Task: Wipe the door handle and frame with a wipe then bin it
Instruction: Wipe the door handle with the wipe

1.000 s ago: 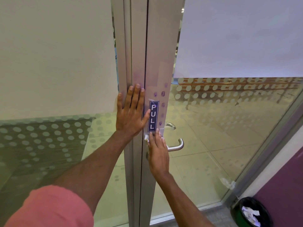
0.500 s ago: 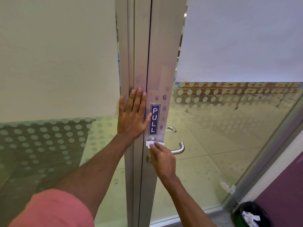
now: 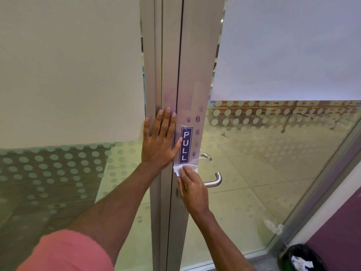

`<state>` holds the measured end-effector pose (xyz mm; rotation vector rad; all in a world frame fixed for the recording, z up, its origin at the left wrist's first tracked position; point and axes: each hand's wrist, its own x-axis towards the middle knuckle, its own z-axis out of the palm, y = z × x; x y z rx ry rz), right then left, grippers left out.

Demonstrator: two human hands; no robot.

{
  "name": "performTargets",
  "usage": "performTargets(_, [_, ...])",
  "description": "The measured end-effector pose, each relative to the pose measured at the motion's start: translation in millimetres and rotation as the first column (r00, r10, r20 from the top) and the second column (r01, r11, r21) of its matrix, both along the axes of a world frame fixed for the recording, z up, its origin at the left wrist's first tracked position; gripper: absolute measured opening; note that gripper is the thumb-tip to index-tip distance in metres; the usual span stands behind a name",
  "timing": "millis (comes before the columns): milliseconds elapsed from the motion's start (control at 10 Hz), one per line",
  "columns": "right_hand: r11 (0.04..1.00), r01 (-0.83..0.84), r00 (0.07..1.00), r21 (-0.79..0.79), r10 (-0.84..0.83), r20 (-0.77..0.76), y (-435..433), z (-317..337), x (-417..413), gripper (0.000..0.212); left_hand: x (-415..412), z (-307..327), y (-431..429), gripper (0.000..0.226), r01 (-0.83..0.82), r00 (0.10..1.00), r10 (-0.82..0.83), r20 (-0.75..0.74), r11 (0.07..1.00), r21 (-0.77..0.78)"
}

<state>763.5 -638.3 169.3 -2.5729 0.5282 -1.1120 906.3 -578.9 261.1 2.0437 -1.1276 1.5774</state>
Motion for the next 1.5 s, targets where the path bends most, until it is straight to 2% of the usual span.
performTargets(100, [0.998,-0.032,0.999,-0.051,0.03,-0.045,-3,-4,2,0.034,-1,1,-1,0.085,0.005,1.0,-0.005,-0.005,1.0,-0.002])
performTargets(300, [0.995,-0.064,0.993,0.074,0.071,-0.096,-5,-10,2,0.036,-2,1,1,0.084,0.006,0.999,-0.005,-0.033,1.0,0.009])
performTargets(400, [0.996,0.009,0.994,0.088,0.001,-0.114,-5,-5,3,0.037,-4,2,2,0.085,0.002,0.999,-0.001,-0.044,1.0,0.024])
performTargets(500, [0.999,-0.004,0.995,0.053,0.009,-0.097,-2,-7,5,0.038,-5,2,2,0.085,0.003,0.999,-0.002,-0.051,1.0,0.028])
performTargets(600, [0.996,-0.087,0.986,0.005,0.087,-0.144,0,-5,4,0.047,-4,1,2,0.085,-0.002,0.999,0.004,-0.053,1.0,0.025])
performTargets(700, [0.995,-0.055,0.987,-0.089,0.041,-0.152,-4,-5,4,0.049,-2,1,2,0.084,0.005,0.999,-0.004,-0.05,1.0,0.018])
performTargets(800, [0.999,0.037,0.992,-0.034,-0.041,-0.123,-7,-8,8,0.032,-3,1,2,0.083,0.021,0.998,-0.021,-0.055,1.0,0.015])
performTargets(900, [0.995,0.098,0.991,0.024,-0.095,-0.099,-3,-8,11,0.032,-3,2,2,0.082,0.024,0.998,-0.023,-0.061,1.0,0.02])
performTargets(1000, [0.999,0.049,0.995,0.01,-0.048,-0.086,4,-7,8,0.046,-4,2,2,0.082,0.019,0.998,-0.018,-0.06,1.0,0.023])
performTargets(1100, [0.995,-0.062,0.99,-0.084,0.05,-0.132,1,-5,4,0.053,-3,2,3,0.082,0.019,0.998,-0.018,-0.06,1.0,0.022])
performTargets(1200, [0.989,-0.073,0.982,-0.128,0.049,-0.183,-3,-8,2,0.046,-4,2,3,0.083,0.016,0.998,-0.014,-0.061,1.0,0.024])
performTargets(1300, [0.983,-0.041,0.988,-0.177,0.013,-0.154,-5,-10,0,0.051,-4,2,3,0.082,0.022,0.998,-0.021,-0.058,1.0,0.02])
performTargets(1400, [0.99,-0.067,0.985,-0.126,0.046,-0.167,-1,-11,-10,0.05,-3,2,3,0.083,0.021,0.998,-0.019,-0.058,1.0,0.02])
performTargets(1500, [0.998,-0.054,0.993,0.016,0.055,-0.102,-2,-16,-13,0.028,-3,1,2,0.083,0.016,0.999,-0.015,-0.051,1.0,0.016])
